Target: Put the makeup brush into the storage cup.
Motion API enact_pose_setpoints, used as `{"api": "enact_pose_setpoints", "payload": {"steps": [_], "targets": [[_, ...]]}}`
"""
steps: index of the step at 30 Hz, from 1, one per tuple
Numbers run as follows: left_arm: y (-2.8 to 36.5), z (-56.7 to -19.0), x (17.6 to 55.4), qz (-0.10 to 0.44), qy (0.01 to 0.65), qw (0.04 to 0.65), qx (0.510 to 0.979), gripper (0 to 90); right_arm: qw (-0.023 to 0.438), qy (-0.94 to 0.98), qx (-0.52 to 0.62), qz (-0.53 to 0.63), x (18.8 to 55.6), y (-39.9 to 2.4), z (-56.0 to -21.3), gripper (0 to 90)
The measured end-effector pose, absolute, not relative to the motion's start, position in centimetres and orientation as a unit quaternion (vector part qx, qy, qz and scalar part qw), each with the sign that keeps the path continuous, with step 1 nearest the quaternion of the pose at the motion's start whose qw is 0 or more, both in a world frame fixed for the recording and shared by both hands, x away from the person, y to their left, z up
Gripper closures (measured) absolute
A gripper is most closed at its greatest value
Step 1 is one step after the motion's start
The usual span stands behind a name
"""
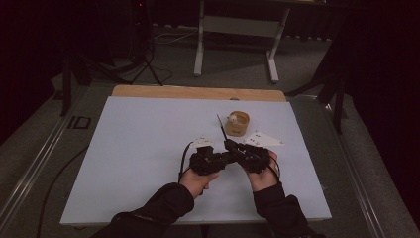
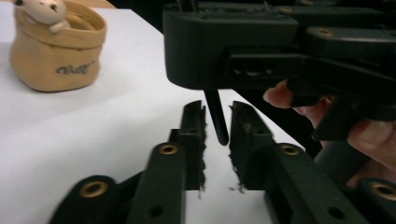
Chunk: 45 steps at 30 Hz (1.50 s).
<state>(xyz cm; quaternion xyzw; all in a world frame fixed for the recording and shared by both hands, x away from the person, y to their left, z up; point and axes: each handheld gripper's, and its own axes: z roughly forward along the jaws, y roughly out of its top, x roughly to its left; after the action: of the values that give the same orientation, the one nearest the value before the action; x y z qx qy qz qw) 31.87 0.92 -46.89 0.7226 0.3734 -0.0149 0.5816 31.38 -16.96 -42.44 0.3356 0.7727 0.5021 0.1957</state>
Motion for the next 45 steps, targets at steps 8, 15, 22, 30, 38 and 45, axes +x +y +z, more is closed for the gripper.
{"api": "enact_pose_setpoints", "payload": {"steps": [8,15,22,30,38,45], "targets": [[1.1,-46.7,31.9,0.005,0.376,0.576,0.726,85.5,0.202,0.768,0.332,0.509,31.2,-17.1,-42.2,85.6],[1.3,-46.5,31.9,0.018,0.360,0.577,0.733,86.0,0.197,0.768,0.328,0.514,31.2,-17.3,-41.9,84.8],[1.3,-46.6,31.9,0.017,0.362,0.567,0.740,86.1,0.201,0.771,0.328,0.508,30.9,-17.1,-42.1,84.8],[1.6,-46.7,32.0,0.017,0.366,0.562,0.741,86.1,0.191,0.770,0.335,0.508,31.1,-17.1,-42.4,76.5],[2.5,-46.7,32.2,0.030,0.368,0.550,0.749,86.2,0.167,0.765,0.349,0.515,31.3,-17.3,-42.2,69.1],[3.1,-47.0,32.1,0.040,0.357,0.530,0.768,86.1,0.172,0.764,0.349,0.516,31.0,-17.2,-40.6,68.2]]}}
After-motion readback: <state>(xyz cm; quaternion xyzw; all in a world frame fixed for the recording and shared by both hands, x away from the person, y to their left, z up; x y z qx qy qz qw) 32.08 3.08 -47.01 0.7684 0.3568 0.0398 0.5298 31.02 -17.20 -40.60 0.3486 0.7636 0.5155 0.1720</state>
